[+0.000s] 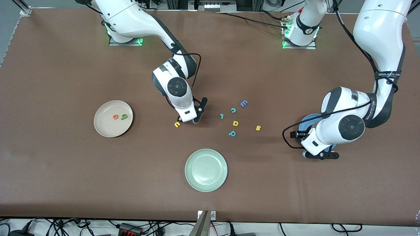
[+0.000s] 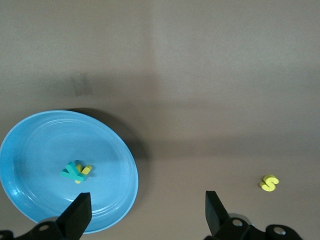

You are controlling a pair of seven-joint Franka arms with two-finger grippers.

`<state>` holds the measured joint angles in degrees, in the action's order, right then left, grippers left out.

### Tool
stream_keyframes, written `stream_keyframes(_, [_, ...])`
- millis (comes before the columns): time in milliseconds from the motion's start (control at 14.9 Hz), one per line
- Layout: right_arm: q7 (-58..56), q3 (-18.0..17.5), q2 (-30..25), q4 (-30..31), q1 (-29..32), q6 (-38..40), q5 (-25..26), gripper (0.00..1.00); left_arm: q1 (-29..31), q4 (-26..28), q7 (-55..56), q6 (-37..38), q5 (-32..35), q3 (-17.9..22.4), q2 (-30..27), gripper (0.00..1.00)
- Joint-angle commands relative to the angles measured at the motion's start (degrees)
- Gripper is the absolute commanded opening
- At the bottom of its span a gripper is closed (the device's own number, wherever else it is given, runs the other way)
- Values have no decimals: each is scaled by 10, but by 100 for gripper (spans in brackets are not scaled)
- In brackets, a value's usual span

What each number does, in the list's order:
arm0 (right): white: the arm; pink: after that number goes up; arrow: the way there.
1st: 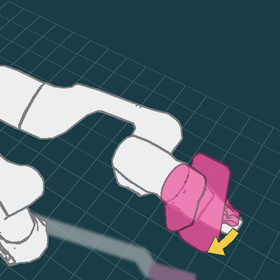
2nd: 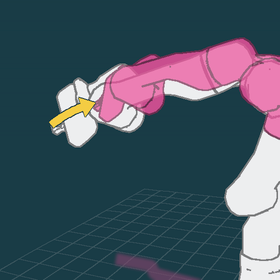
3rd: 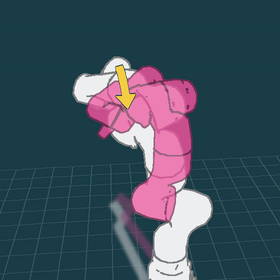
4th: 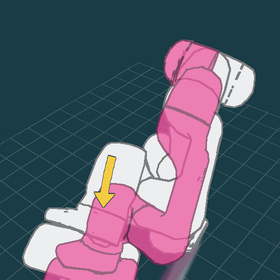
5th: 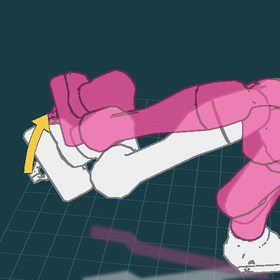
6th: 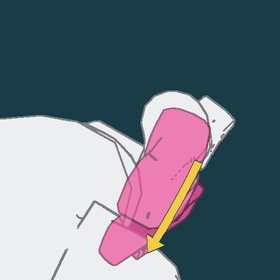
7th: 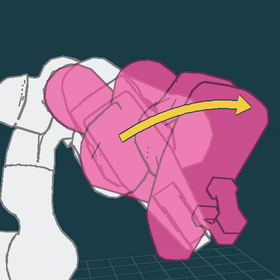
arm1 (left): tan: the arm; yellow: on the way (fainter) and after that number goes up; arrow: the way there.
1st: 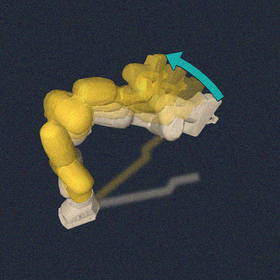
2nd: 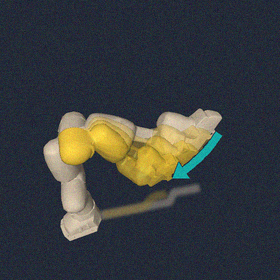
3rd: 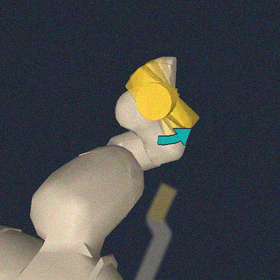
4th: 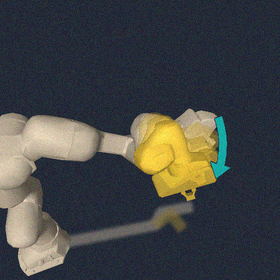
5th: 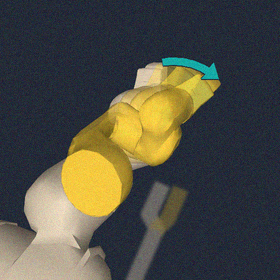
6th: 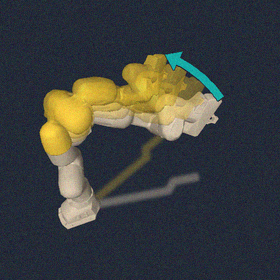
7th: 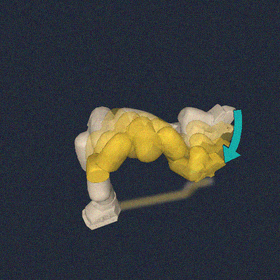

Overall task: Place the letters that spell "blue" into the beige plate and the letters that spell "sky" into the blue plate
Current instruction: 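Reach the right gripper to the green l while the left gripper reaches yellow s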

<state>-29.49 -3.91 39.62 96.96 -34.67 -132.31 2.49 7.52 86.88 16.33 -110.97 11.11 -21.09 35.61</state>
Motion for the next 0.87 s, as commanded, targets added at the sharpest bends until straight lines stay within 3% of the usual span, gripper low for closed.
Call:
stream_keyframes(0, [-9,5,11,-8,-4,-6,8,50,0,-8,3,19,-47,-4,-18,100])
stream_keyframes(269, [-8,5,14,-7,-5,-8,11,46,-7,-7,3,21,-50,-4,-25,100])
stream_keyframes(537, [-8,5,15,-6,-10,-7,11,40,-69,-7,65,15,-49,-6,-17,100])
stream_keyframes(806, [-8,5,15,-6,-10,-7,11,22,-104,12,60,-9,-43,-6,2,100])
